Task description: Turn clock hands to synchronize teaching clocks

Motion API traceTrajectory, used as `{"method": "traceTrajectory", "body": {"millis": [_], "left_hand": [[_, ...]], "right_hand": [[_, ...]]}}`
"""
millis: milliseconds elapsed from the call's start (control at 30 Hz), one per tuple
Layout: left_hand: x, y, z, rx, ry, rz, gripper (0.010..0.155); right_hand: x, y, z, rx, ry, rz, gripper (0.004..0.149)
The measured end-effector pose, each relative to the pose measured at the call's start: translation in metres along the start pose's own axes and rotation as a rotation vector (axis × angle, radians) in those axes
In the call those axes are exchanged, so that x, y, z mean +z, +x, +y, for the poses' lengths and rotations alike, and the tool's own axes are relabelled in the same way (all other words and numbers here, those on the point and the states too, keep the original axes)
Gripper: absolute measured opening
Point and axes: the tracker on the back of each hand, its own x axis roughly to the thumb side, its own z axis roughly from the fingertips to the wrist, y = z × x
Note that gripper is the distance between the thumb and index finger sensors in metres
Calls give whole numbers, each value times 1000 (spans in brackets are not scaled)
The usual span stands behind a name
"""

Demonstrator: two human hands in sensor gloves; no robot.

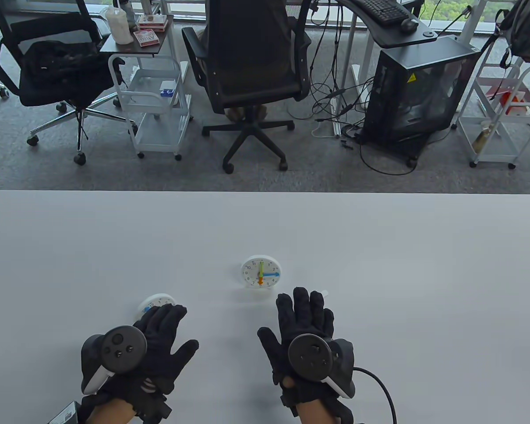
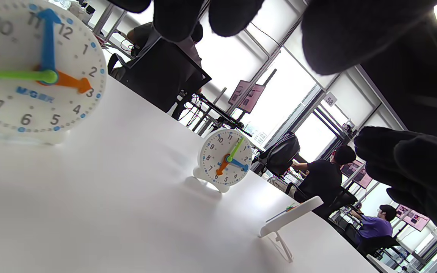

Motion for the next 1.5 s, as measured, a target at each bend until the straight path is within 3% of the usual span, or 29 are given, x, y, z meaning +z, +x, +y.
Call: {"method": "traceTrajectory", "body": {"millis": [500, 733, 900, 1000, 1333, 1500], "left_hand": [[1, -20, 36, 4, 72, 147, 82], [3, -50, 68, 49, 121, 318, 84], [2, -70, 77, 55, 130, 415, 85], [-1, -79, 72, 54, 100, 457, 85], [-18, -111, 33, 54, -150, 593, 87], [-21, -124, 20, 76, -204, 622, 88]], "right_hand": [[0, 3, 3, -2, 18, -7, 77], [0, 2, 2, -17, 15, 1, 77], [0, 1, 2, -23, 18, 1, 77], [1, 2, 3, -29, 19, -2, 77], [1, 4, 5, -33, 32, -9, 77], [1, 5, 6, -35, 35, -12, 77]]}}
